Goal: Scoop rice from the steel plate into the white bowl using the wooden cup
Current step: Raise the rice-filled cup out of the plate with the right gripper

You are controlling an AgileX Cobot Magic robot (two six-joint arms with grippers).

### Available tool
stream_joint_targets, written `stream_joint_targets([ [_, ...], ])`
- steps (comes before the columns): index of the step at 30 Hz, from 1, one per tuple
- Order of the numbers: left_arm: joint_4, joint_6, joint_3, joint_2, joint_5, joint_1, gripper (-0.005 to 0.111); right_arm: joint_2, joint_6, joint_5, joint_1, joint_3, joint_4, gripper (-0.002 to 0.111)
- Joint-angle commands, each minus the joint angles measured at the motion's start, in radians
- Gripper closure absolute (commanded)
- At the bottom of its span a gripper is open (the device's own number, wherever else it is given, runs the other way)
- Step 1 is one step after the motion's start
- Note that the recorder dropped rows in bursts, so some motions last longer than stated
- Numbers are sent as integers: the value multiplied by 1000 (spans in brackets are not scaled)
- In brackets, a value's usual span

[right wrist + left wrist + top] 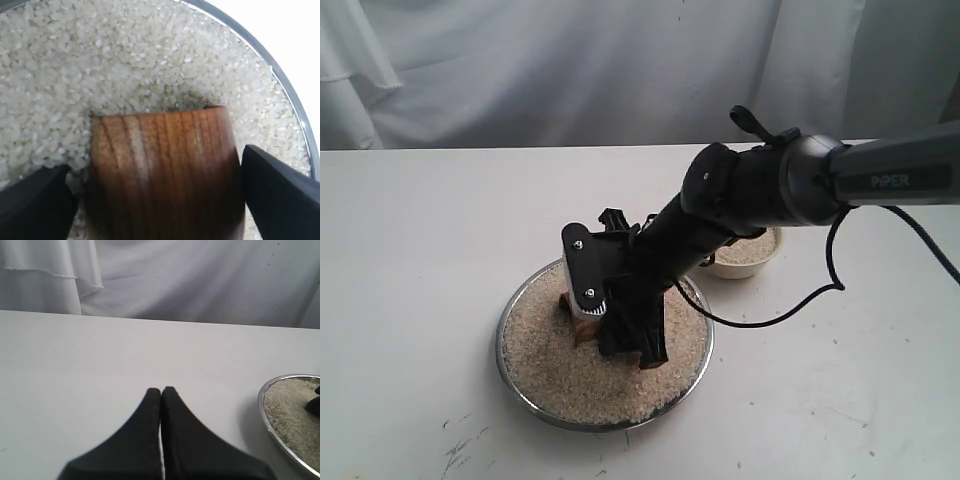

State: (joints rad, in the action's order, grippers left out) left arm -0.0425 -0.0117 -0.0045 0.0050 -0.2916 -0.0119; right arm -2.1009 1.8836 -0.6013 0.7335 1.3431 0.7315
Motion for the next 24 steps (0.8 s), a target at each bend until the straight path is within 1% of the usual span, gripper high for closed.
stream_joint_targets([
  [1, -1, 3, 5, -5, 6, 2, 107, -8, 81, -67, -26, -6, 110, 108],
  [19, -1, 3, 5, -5, 6, 2, 107, -37, 117, -132, -26, -6, 202, 108],
  [24, -1, 3, 5, -5, 6, 2, 107, -37, 117, -146, -52, -6, 204, 108],
])
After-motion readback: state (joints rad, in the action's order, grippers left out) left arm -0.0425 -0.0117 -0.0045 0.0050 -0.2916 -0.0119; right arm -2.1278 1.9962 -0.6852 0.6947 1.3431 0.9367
